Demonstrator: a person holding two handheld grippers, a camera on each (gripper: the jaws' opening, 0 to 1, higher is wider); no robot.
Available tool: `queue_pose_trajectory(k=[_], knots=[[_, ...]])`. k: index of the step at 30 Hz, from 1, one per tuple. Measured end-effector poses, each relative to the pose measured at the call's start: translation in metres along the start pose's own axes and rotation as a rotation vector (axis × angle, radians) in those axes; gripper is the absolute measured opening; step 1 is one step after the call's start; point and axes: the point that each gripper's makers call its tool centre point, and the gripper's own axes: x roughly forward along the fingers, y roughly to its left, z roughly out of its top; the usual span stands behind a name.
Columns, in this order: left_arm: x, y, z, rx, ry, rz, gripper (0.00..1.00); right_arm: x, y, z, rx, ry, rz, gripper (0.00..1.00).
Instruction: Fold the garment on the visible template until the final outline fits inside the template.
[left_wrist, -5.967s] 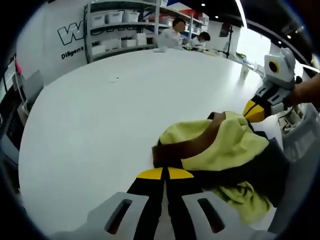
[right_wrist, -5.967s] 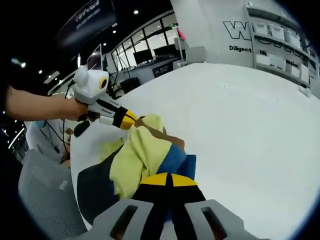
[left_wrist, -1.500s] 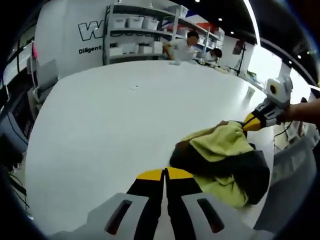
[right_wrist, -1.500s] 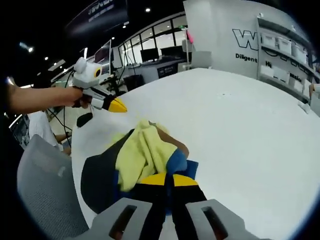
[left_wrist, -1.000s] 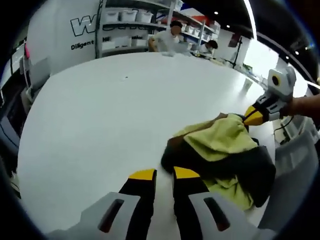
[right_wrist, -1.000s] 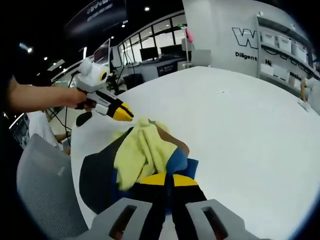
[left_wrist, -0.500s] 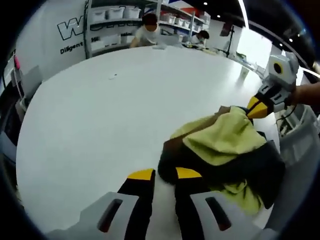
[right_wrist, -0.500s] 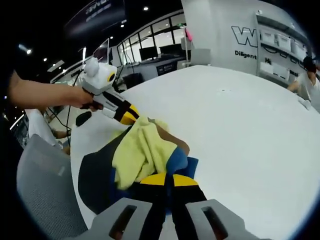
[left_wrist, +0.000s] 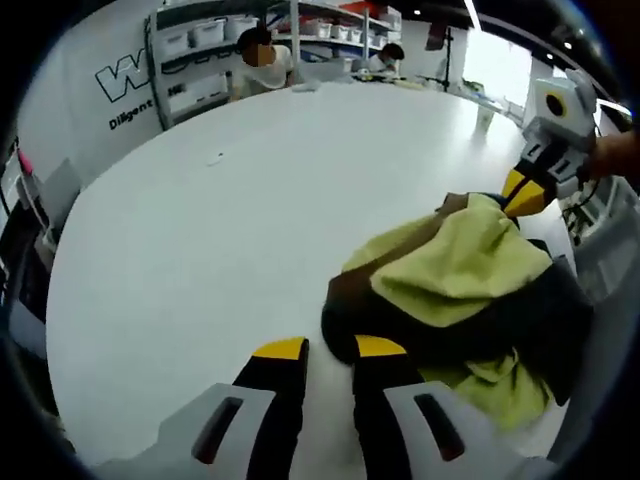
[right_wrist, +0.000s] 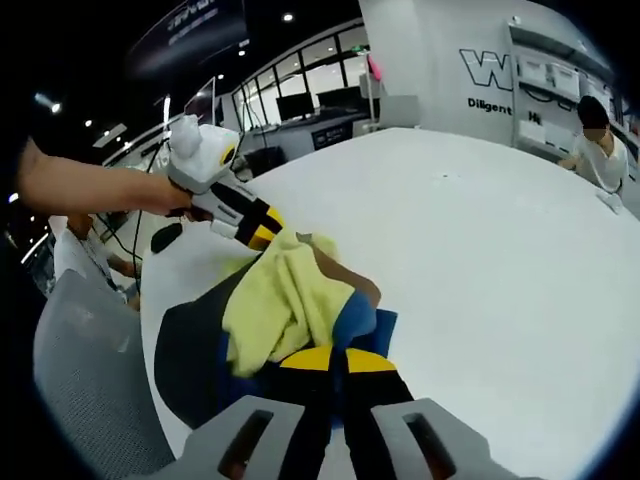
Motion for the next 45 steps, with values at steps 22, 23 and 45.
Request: queue_pose_trajectory(k=[22,23,45], knots=[[0.004,-0.014,0.002,0.100,-0.008,-0.034,0.01,0.000,-0.001,-0.001,0.003,-0.005,-0.008,0.00],[0.003,-0.013,0.001,0.106,-0.001,-0.027,0.01,-0.001,-0.001,0.000,0.002,-0.008,-0.011,0.00],[-0.055,-0.016,0.012,-0.020,-0.109,-0.067,0.01,-0.022,0.013,0.010,-0.016,-0.007,0.025,0.00]])
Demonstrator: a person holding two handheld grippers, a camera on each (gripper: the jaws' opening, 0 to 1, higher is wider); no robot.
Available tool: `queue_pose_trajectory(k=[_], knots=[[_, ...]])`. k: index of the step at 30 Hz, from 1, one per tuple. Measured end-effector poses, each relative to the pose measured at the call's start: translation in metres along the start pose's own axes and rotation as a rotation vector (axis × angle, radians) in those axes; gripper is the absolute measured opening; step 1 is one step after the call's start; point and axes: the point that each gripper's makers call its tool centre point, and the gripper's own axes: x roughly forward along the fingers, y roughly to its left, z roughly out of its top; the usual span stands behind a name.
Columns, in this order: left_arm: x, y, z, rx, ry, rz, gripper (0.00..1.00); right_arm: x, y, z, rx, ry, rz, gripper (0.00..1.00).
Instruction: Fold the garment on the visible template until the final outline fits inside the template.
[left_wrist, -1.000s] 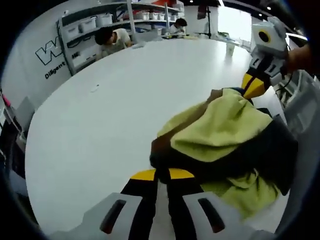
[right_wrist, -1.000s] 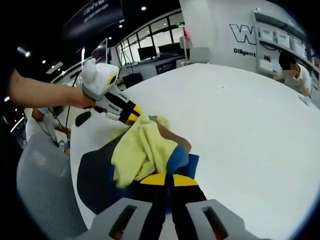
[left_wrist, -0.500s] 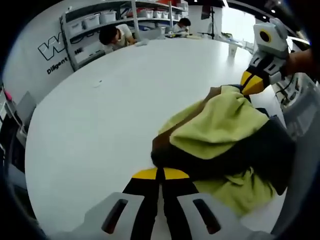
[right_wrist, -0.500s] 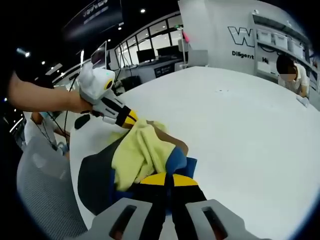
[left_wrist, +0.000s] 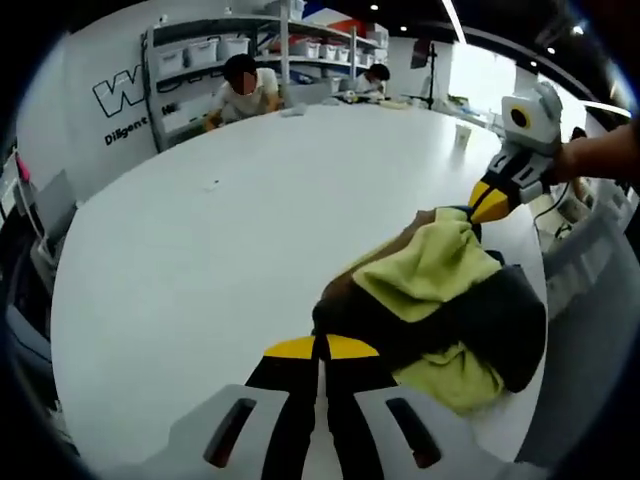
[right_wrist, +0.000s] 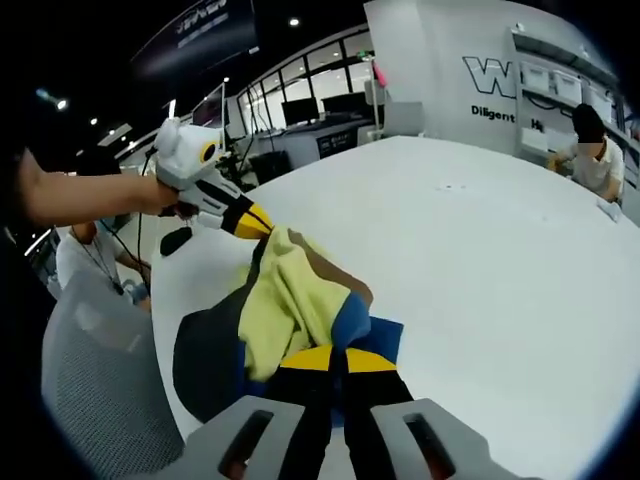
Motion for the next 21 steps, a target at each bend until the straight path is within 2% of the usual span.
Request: queue_pose_trajectory(k=[7,14,21], knots=[[-0.020,-0.012,0.010,0.022,-0.022,-0.041,0.01,-0.018,0.010,0.006,-0.058,0.036,0.043,0.00],[-0.036,-0.024,0.015,0.064,-0.028,-0.072,0.01,-0.029,0.019,0.002,-0.103,0.070,0.070,0.00],[-0.060,-0.030,0.028,0.103,-0.044,-0.088,0.01,-0.048,0.027,0.017,-0.140,0.051,0.089,0.00]])
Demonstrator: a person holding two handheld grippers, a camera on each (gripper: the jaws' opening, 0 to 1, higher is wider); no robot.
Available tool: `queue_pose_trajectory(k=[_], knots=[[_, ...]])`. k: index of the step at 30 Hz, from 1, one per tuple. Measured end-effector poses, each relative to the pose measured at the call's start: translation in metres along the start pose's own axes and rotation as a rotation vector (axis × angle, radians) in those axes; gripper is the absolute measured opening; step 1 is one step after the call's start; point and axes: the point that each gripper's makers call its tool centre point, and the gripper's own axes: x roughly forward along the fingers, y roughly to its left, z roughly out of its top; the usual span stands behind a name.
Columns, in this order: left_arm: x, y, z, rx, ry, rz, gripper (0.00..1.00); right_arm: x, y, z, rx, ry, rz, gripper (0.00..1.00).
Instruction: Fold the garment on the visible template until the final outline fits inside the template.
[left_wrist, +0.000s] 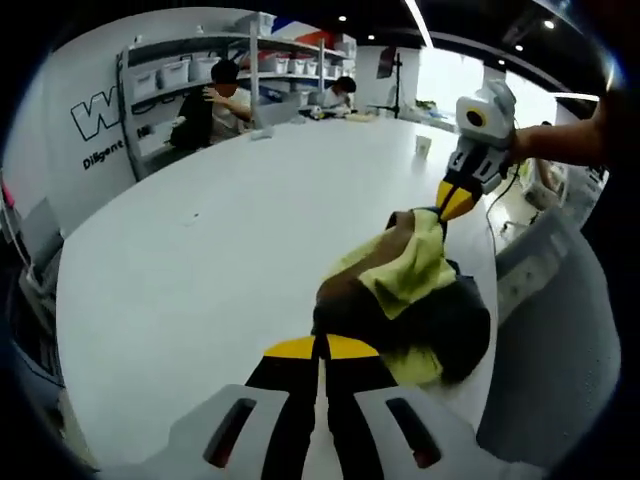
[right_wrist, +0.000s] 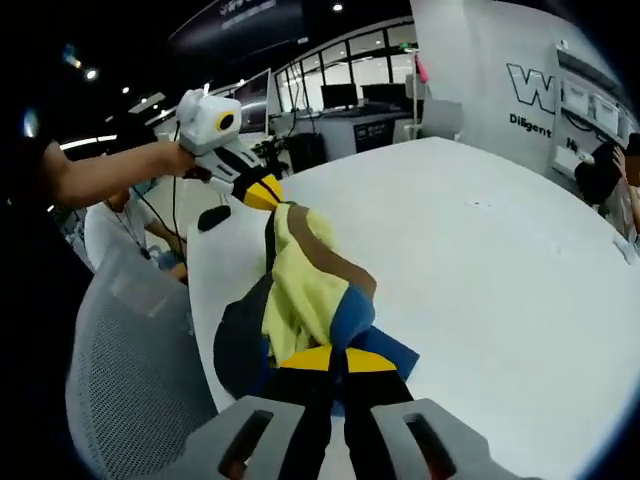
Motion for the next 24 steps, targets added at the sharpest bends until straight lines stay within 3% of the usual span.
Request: queue_pose_trajectory(k=[8,16,24], knots=[[-0.025,-0.003,0.020,0.050,-0.028,0.016,0.01,-0.025,0.011,0.025,0.001,-0.057,0.020,0.00],[-0.041,-0.013,0.030,0.081,-0.045,-0.004,0.01,-0.041,0.018,0.031,-0.034,-0.062,0.018,0.00],[-0.054,-0.015,0.043,0.097,-0.073,-0.007,0.01,-0.061,0.016,0.049,-0.052,-0.095,0.001,0.00]])
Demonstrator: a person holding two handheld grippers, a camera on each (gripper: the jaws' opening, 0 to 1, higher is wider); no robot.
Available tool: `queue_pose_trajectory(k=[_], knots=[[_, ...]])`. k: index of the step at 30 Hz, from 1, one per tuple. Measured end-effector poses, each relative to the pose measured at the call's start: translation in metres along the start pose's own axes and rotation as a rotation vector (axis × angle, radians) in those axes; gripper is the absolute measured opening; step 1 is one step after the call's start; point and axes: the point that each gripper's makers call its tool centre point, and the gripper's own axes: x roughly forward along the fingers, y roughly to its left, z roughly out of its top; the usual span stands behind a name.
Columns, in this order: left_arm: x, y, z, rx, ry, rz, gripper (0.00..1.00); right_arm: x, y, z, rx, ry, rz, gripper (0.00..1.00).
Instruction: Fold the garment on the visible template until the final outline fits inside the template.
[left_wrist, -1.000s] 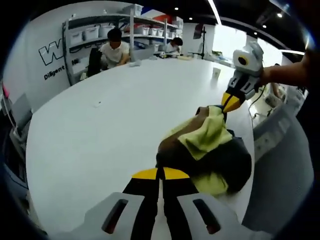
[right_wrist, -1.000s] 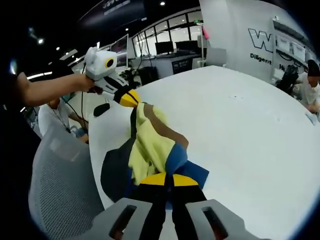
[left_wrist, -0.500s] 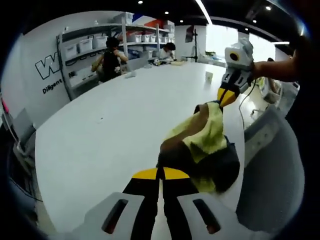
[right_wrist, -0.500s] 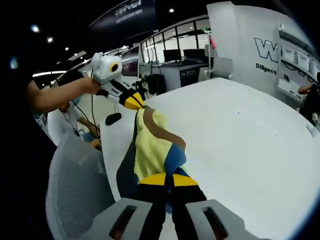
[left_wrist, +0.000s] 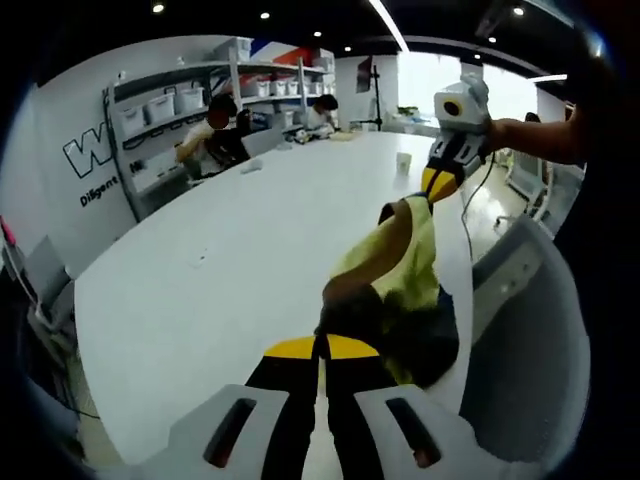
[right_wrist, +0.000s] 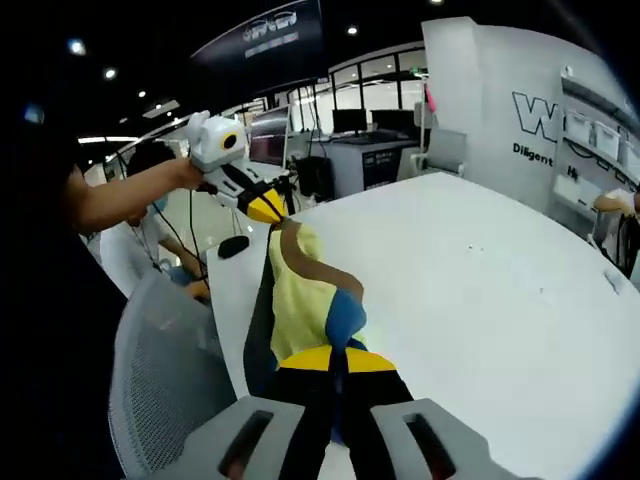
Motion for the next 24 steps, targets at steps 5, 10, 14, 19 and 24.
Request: queue_pose_trajectory(k=[5,10,14,19,24], knots=[[-0.008,0.001,0.010,0.015,-0.025,0.001,0.01,-0.008,0.001,0.011,-0.023,-0.012,0.000,0.00],[-0.019,0.002,0.019,0.031,-0.044,0.010,0.01,-0.015,0.004,0.027,-0.043,-0.041,0.001,0.00],[-0.028,0.007,0.029,0.033,-0.070,0.023,0.01,-0.021,0.006,0.042,-0.052,-0.080,0.006,0.00],[-0.041,0.014,0.048,0.053,-0.106,0.041,0.01,-0.027,0.008,0.058,-0.066,-0.112,0.006,0.00],[-0.053,0.017,0.066,0.076,-0.135,0.053,0.01,-0.036,0.011,0.074,-0.078,-0.149,0.012,0.00]])
